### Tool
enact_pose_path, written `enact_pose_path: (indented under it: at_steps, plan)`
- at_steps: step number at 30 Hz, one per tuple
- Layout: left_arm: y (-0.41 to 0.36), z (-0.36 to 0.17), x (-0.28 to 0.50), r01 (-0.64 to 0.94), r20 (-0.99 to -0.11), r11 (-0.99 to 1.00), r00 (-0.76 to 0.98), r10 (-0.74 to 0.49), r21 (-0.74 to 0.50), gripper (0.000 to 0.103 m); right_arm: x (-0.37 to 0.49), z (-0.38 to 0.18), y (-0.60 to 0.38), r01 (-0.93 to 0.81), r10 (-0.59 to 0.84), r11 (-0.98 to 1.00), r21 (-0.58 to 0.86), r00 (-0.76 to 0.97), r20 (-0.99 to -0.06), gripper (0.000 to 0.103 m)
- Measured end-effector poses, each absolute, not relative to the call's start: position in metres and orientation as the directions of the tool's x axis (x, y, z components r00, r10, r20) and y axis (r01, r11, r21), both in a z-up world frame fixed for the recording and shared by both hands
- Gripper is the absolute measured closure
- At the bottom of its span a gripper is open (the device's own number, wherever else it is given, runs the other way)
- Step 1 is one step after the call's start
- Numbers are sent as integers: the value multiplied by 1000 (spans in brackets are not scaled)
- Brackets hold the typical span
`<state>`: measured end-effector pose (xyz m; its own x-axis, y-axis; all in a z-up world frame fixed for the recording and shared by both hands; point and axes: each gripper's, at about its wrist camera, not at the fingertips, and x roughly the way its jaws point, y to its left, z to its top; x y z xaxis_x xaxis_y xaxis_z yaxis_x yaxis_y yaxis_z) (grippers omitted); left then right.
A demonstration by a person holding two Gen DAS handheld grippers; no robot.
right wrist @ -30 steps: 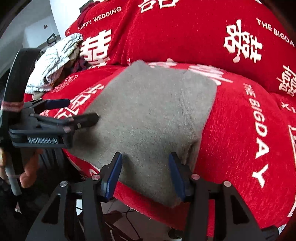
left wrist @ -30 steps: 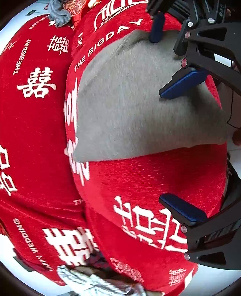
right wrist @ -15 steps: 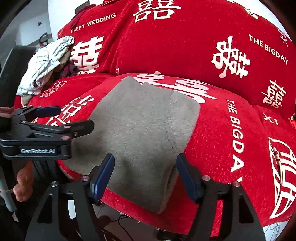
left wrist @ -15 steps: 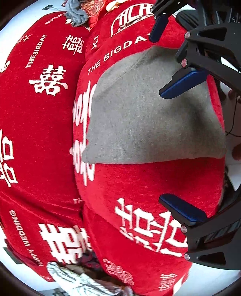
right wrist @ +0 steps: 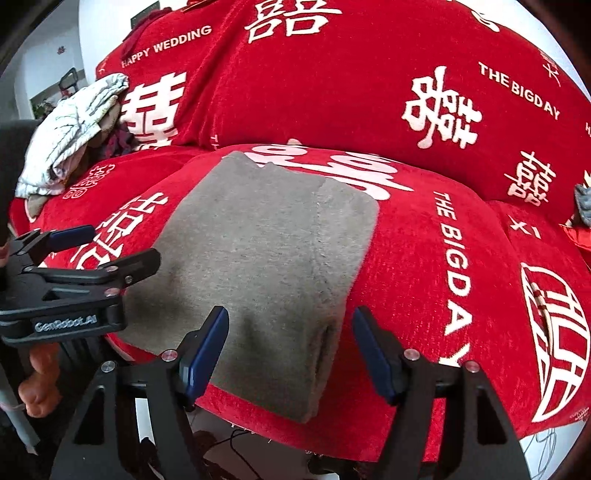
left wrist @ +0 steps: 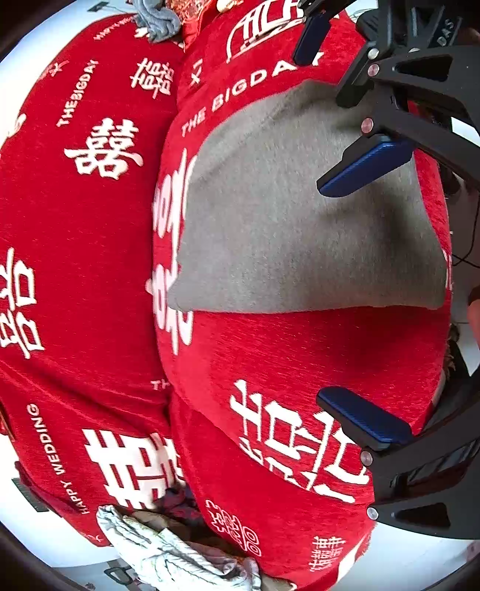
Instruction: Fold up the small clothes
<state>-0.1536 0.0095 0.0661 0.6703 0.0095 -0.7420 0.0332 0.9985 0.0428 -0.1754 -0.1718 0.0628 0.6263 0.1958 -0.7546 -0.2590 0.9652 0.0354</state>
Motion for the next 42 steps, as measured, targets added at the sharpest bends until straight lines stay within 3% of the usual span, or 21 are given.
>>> enact_pose_path:
  at_steps: [19, 42]
  plan:
    - [12, 93, -183, 41, -670, 999, 743, -15, 23, 0, -205, 83, -159, -244, 132, 969, -45, 662, -738, 30]
    - [14, 97, -193, 34, -664, 999, 747, -27, -2, 0, -215, 90, -158, -252, 138, 966, -51, 675, -725, 30]
